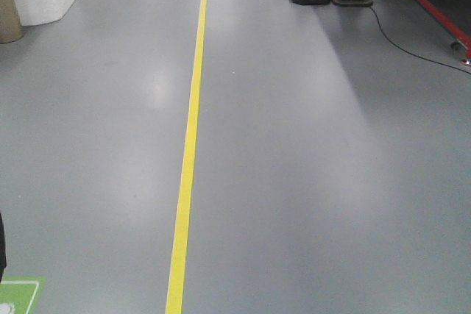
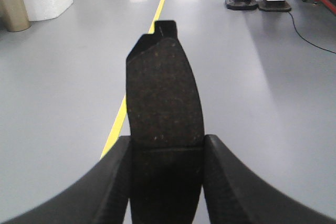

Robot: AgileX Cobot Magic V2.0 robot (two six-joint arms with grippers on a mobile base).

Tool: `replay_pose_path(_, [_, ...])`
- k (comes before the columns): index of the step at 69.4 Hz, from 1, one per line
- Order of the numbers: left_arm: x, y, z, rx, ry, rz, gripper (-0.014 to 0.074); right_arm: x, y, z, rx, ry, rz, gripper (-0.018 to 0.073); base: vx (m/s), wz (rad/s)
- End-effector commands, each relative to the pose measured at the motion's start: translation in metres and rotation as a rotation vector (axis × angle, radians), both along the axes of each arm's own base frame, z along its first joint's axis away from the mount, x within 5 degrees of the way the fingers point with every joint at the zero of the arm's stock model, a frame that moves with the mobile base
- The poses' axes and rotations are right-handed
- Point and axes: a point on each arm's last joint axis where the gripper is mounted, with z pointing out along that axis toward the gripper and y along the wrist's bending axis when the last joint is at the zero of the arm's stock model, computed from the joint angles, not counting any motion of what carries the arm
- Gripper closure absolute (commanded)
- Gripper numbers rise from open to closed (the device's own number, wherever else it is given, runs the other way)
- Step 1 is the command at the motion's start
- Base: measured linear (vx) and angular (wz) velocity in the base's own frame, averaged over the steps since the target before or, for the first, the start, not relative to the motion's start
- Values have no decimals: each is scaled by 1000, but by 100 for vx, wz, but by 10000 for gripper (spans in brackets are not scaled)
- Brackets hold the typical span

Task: Move and align brake pads A on conveyor
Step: 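Drive along the yellow floor line past the striped cones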

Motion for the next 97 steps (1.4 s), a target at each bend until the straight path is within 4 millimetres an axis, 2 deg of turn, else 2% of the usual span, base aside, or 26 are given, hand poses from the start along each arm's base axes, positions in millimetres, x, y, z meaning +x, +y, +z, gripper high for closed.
replay_pose_path(1, [2,-3,17,-46,-106,-24,603,2,-1,18,6,-122,-13,564,50,11])
replay_pose_path(97, [2,-3,17,-46,-106,-24,603,2,-1,18,6,-122,-13,564,62,6])
